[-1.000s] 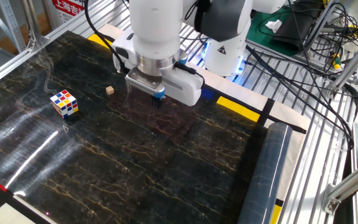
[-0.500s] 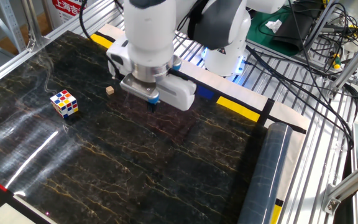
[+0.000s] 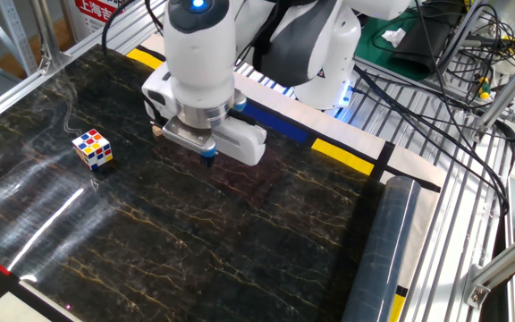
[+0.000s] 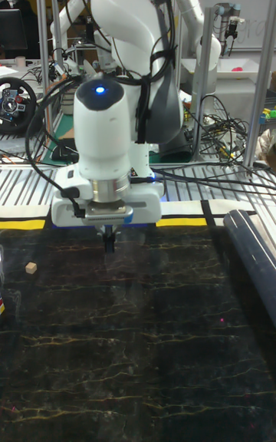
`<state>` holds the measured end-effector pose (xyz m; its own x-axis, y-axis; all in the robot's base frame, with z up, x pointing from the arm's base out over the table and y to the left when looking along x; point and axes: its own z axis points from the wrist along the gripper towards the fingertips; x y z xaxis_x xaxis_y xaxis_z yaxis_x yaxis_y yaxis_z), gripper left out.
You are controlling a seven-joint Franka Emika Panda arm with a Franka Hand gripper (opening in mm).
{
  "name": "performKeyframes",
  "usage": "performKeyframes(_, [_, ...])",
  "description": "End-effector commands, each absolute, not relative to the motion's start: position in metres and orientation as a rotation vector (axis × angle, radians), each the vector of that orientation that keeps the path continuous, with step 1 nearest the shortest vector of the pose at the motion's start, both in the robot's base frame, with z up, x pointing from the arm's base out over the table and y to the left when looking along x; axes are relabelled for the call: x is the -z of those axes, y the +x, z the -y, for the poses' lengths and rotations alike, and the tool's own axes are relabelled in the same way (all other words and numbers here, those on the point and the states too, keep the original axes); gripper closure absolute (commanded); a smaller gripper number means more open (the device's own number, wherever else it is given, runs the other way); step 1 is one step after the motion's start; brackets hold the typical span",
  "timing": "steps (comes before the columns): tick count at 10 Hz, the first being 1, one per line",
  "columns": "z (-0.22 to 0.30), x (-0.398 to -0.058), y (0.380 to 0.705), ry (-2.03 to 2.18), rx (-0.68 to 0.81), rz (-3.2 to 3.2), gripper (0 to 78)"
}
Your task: Hold a small block with the gripper and sweep it from left to right on the table
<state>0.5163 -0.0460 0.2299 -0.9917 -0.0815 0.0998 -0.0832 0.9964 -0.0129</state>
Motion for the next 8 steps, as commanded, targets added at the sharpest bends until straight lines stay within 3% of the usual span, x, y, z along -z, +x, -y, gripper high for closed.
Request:
performKeyframes(1, [0.058, -0.225, 0.515, 0.127, -0.051, 3.028, 77.6])
performKeyframes(8, [0.081, -0.218, 0.509, 0.168, -0.124, 3.011, 77.6])
